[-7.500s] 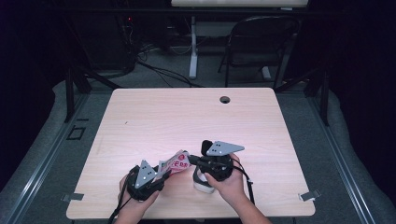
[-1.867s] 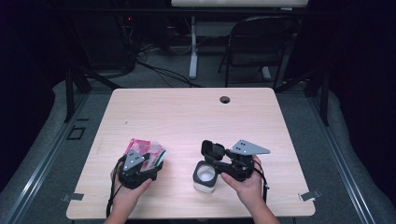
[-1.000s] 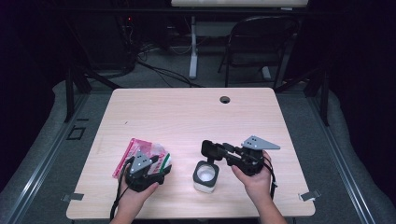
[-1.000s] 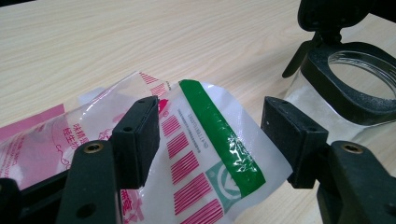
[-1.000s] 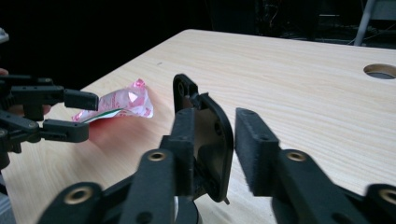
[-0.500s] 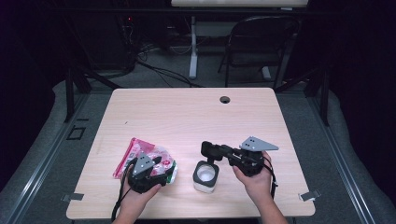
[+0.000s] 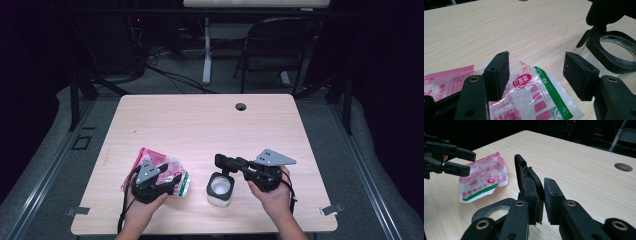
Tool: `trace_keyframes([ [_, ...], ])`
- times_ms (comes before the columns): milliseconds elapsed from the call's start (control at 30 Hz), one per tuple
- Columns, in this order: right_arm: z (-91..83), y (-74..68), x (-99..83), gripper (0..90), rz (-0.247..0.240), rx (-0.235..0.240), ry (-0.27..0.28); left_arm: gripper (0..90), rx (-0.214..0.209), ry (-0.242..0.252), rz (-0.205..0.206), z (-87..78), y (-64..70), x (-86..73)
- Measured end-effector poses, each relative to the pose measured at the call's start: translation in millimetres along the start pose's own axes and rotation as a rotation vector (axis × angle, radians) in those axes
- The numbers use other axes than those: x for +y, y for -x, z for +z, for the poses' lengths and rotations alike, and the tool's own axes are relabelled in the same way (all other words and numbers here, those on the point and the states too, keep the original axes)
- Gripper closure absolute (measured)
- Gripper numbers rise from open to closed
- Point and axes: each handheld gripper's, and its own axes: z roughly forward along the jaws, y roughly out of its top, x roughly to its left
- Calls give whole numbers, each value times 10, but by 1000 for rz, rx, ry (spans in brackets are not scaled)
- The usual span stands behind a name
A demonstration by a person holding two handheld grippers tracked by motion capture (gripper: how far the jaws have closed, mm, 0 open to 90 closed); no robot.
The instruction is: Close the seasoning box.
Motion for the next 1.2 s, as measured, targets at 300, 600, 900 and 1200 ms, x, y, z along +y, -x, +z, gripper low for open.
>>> trace_keyframes([
  [300,-25,-53,-11,793,-17,16,-5,383,4,2,-8,6,-41,22],
  [600,-55,-139,-43,763,-49,31,-7,383,-6,5,-12,53,-55,49],
  [900,-73,-207,-85,732,-75,36,-15,383,-15,11,-11,95,-52,82],
  [1200,-75,-291,-125,678,-114,60,-35,382,-16,6,-12,113,-56,90],
])
